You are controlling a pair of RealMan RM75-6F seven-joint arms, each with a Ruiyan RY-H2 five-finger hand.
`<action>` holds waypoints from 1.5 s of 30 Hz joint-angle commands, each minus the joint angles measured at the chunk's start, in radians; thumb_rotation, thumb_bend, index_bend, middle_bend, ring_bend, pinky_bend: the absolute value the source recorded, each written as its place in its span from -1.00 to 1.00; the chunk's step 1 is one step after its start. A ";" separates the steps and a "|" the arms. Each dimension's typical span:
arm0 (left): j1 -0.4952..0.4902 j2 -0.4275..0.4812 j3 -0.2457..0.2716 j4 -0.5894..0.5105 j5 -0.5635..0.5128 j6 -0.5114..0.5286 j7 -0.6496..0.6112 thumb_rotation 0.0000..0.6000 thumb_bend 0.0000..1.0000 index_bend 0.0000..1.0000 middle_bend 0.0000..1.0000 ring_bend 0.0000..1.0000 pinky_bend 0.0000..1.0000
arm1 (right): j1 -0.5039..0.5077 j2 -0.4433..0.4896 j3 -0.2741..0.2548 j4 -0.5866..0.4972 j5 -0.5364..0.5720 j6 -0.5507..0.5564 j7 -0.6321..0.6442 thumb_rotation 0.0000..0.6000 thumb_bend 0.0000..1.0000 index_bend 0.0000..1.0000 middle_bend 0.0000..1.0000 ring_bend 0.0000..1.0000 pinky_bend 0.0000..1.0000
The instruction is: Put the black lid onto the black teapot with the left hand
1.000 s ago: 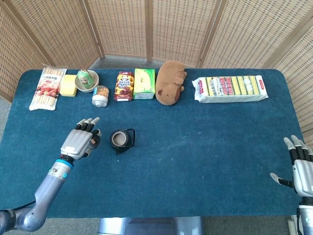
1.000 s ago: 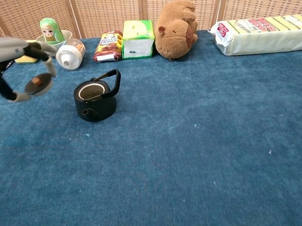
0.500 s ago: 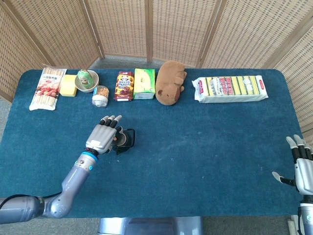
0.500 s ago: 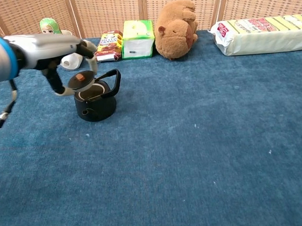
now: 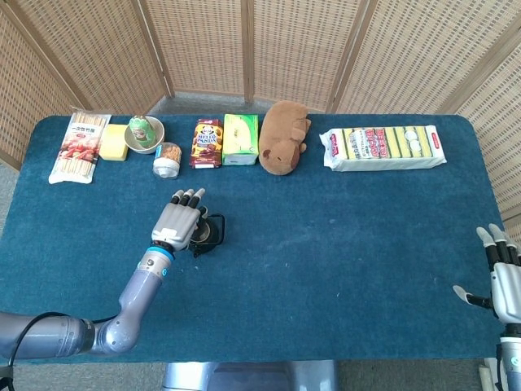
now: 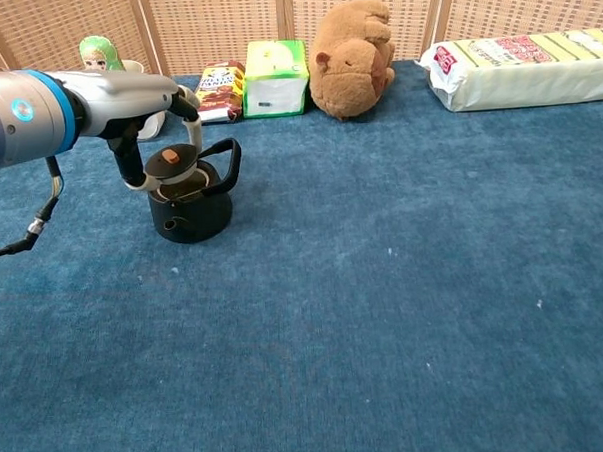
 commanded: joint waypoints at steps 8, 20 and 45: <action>-0.030 -0.001 0.015 -0.001 -0.015 0.021 0.022 1.00 -0.34 -0.29 -1.00 -1.00 -0.88 | 0.003 0.000 0.001 0.003 0.008 -0.010 0.006 1.00 -0.80 -0.91 -1.00 -1.00 -1.00; -0.054 -0.027 0.041 0.025 -0.033 0.034 0.034 1.00 -0.34 -0.29 -1.00 -1.00 -0.88 | 0.001 0.006 0.003 -0.002 0.009 -0.006 0.015 1.00 -0.80 -0.91 -1.00 -1.00 -1.00; -0.068 -0.015 0.063 -0.029 -0.025 0.097 0.036 1.00 -0.38 -0.45 -1.00 -1.00 -0.88 | -0.001 0.017 0.003 -0.010 0.006 -0.006 0.029 1.00 -0.80 -0.91 -1.00 -1.00 -1.00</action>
